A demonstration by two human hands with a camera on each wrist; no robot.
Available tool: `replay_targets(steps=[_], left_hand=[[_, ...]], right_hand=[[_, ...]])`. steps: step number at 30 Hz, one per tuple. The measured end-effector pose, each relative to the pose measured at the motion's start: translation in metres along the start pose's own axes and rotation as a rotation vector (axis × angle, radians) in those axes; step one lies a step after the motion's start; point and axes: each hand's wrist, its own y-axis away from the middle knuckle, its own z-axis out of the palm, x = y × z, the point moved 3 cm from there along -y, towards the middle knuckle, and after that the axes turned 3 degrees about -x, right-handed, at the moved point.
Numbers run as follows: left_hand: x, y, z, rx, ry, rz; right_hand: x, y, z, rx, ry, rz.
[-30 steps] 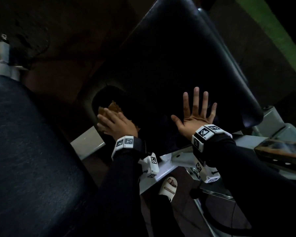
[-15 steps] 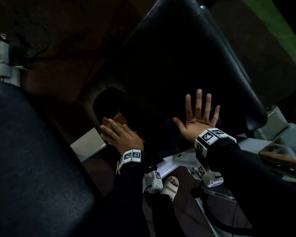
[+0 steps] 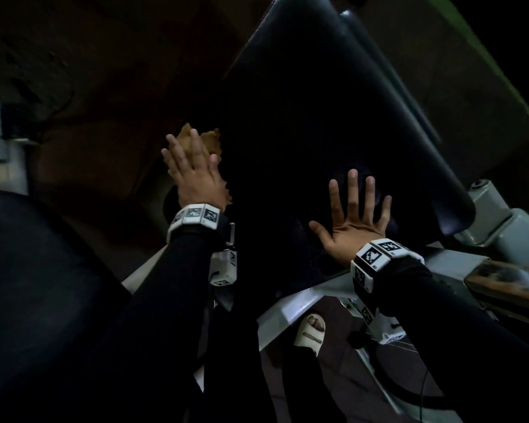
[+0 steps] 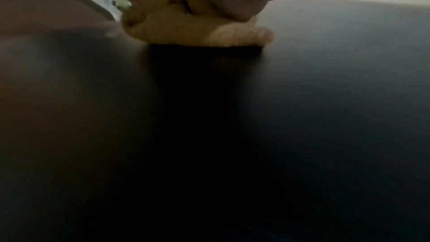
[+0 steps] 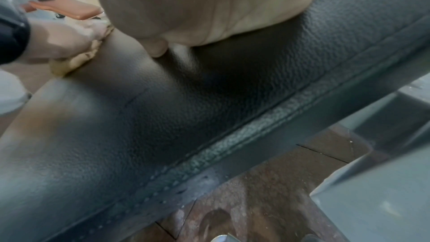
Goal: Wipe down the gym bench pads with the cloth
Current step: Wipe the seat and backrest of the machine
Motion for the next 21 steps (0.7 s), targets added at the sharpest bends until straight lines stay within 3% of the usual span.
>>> replay_targets(steps=[2,6,11,16,21], left_hand=[[-0.023,-0.004,-0.006,0.021,0.016,-0.057],[-0.067,0.024,-0.007,0.129,0.102,-0.3],[-0.06,0.079,0.014,0.117,0.16,-0.462],[-0.006,0.084,0.03,0.03,0.09,-0.217],[0.013,0.032,0.019,0.043,0.004,-0.111]], right_hand=[[0.0,0.0,0.0,-0.001,0.005,0.0],[0.001,0.0,0.001,0.015,0.018,-0.002],[0.0,0.001,0.001,0.045,0.02,0.002],[0.002,0.001,0.002,0.061,0.016,-0.002],[0.002,0.001,0.003,0.076,0.022,0.007]])
